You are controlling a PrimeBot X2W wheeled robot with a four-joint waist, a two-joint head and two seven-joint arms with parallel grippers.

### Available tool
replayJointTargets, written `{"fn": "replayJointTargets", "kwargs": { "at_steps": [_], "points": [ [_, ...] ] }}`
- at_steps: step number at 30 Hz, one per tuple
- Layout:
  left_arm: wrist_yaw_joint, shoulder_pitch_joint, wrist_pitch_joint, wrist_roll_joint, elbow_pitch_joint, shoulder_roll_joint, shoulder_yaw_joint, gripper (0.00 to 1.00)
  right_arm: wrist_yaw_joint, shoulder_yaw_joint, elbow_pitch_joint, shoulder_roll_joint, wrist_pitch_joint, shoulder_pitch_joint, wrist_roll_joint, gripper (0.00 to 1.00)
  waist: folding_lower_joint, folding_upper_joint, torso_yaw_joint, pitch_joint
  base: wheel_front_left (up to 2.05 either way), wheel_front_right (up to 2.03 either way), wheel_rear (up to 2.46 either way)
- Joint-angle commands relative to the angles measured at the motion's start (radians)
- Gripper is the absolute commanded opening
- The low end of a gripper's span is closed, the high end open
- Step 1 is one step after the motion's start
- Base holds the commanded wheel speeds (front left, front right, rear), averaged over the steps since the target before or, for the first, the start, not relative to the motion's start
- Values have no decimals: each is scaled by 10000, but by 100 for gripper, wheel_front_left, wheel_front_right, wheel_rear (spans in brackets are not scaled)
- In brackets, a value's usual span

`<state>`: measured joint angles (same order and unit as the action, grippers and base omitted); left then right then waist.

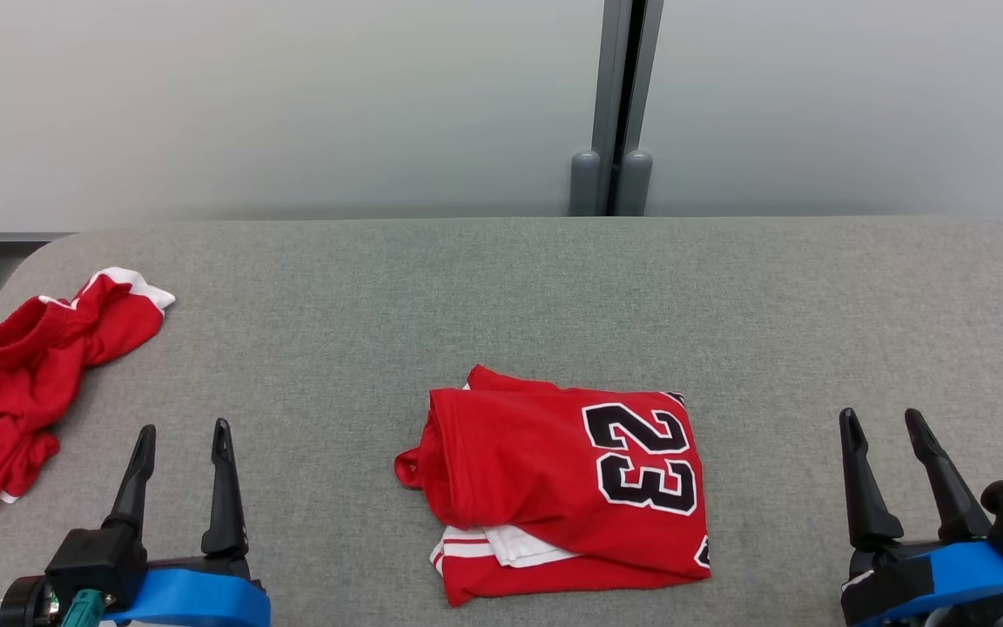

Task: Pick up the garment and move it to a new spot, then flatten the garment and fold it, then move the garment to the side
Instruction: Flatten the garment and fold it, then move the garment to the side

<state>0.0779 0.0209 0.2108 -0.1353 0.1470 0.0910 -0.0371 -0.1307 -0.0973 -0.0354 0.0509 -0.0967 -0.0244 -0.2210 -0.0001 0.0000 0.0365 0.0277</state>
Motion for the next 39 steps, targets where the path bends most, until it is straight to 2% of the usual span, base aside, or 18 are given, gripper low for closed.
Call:
{"fn": "replayJointTargets", "kwargs": {
  "at_steps": [1, 19, 27, 33, 39],
  "points": [
    [-46, 121, -56, -44, -97, 57, 25, 100, -3, -27, 48, -5, 51, -139, 44, 100, 1, 0, 10, -11, 0, 0, 0],
    [-219, 334, -681, -129, -684, 169, 220, 100, -1, 30, -73, -5, 330, -191, 303, 100, 1, 0, 87, -55, 0, 0, 0],
    [-293, 279, -643, -221, -725, 206, 239, 100, -1, 967, -124, -4, 708, 780, 517, 100, 1, 0, 133, 88, 0, 0, 0],
    [-315, 22, -571, -248, -645, 153, 364, 100, -1, 1458, -997, 0, 1125, 1721, 713, 100, 1, 0, 305, 290, 0, 0, 0],
    [-302, -254, -430, -303, -453, 87, 563, 100, -1, 1383, -2387, 5, 1101, 2266, 896, 100, 1, 0, 674, 595, 0, 0, 0]
  ]
}}
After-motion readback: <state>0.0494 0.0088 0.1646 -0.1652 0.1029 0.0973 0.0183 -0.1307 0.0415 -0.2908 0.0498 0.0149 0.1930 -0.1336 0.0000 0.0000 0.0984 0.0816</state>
